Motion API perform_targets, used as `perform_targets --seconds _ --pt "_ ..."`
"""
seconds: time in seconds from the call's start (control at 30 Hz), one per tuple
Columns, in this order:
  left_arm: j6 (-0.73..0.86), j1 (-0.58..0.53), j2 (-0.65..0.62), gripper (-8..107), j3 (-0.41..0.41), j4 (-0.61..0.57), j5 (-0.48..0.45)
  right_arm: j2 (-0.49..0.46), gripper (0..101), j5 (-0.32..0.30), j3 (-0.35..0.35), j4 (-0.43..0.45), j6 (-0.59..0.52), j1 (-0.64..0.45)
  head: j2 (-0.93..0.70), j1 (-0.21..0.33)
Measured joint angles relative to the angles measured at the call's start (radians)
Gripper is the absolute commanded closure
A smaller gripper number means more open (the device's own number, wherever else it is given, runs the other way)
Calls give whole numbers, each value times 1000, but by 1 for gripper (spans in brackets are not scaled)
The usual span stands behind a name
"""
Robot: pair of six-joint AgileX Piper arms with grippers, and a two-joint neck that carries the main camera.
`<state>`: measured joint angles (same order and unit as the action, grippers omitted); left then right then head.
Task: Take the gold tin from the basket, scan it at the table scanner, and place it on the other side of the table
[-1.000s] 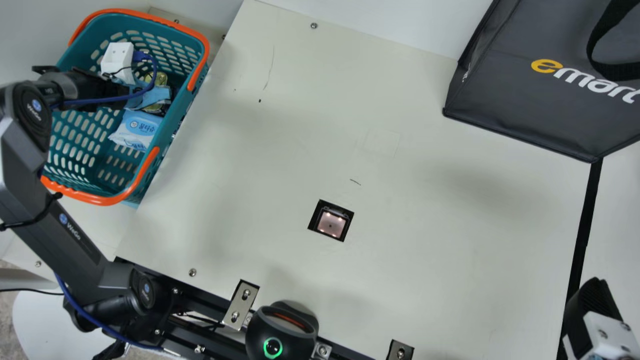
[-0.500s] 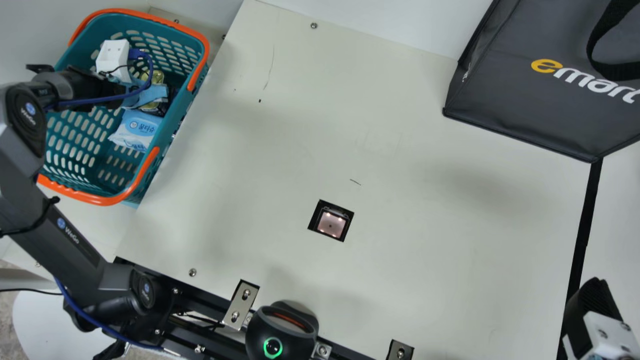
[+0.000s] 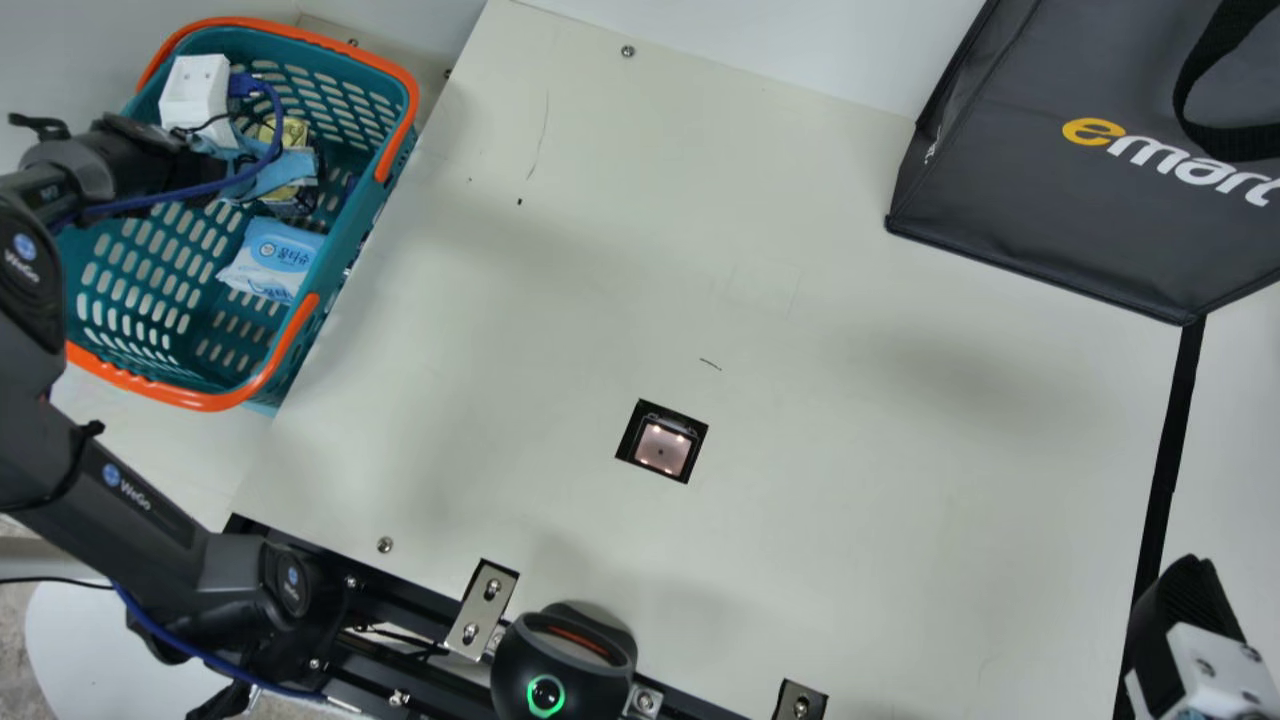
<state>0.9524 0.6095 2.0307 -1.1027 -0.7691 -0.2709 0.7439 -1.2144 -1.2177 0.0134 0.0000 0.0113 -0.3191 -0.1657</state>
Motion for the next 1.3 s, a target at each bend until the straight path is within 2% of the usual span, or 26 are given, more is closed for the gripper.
perform_targets --seconds 0.43,0.93,1.3 --pt "-192 14 -97 107 57 190 -46 0 6 0 0 0 0 0 0 0" --pt "-562 7 -361 107 66 525 -242 0 6 0 0 0 0 0 0 0" --pt "-725 -63 -582 107 66 674 -368 0 6 1 0 0 0 0 0 0"
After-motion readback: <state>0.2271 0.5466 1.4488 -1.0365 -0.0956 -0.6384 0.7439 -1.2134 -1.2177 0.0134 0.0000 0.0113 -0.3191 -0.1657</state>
